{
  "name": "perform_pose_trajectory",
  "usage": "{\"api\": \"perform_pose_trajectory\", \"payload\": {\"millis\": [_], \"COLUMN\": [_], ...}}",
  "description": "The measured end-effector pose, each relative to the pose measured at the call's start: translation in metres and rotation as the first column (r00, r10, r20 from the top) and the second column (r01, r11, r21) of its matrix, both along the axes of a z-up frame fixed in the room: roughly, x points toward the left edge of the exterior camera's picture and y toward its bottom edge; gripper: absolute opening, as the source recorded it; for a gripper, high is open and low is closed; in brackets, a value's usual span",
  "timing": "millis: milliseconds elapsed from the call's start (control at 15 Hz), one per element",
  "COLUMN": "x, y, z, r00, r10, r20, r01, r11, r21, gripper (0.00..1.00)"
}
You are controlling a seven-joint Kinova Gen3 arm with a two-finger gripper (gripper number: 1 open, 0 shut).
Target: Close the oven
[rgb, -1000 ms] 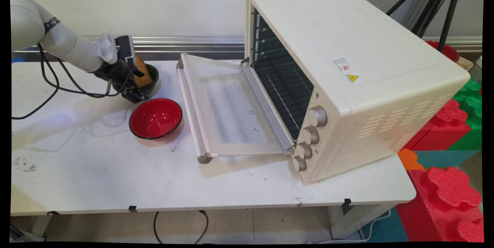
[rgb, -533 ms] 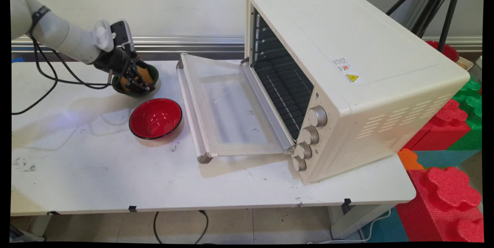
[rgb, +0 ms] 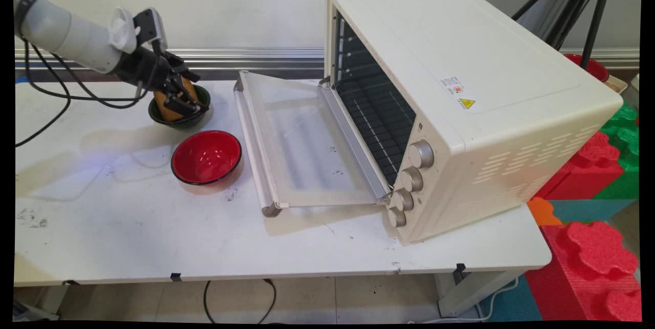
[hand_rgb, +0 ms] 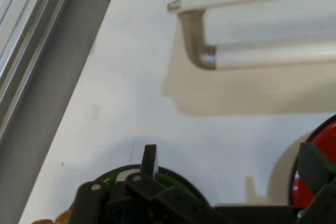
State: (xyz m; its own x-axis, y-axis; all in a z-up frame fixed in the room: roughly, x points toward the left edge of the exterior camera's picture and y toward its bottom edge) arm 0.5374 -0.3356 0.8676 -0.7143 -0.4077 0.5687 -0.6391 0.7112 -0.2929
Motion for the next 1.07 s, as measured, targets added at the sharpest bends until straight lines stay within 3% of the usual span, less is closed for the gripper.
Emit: {"api": "perform_pose_trajectory", "payload": {"millis": [467,1067], "x": [-0.005,-0.041], "y": [0.023,0.048], "z": [0.012,0.003], "r00": [0.995,0.982], "r10": [-0.028,-0.062], "r20": [-0.092,-0.179], "r01": [0.033,0.094], "r11": [0.998,0.98], "r21": [0.056,0.176], "gripper": [1.0,1.0]}}
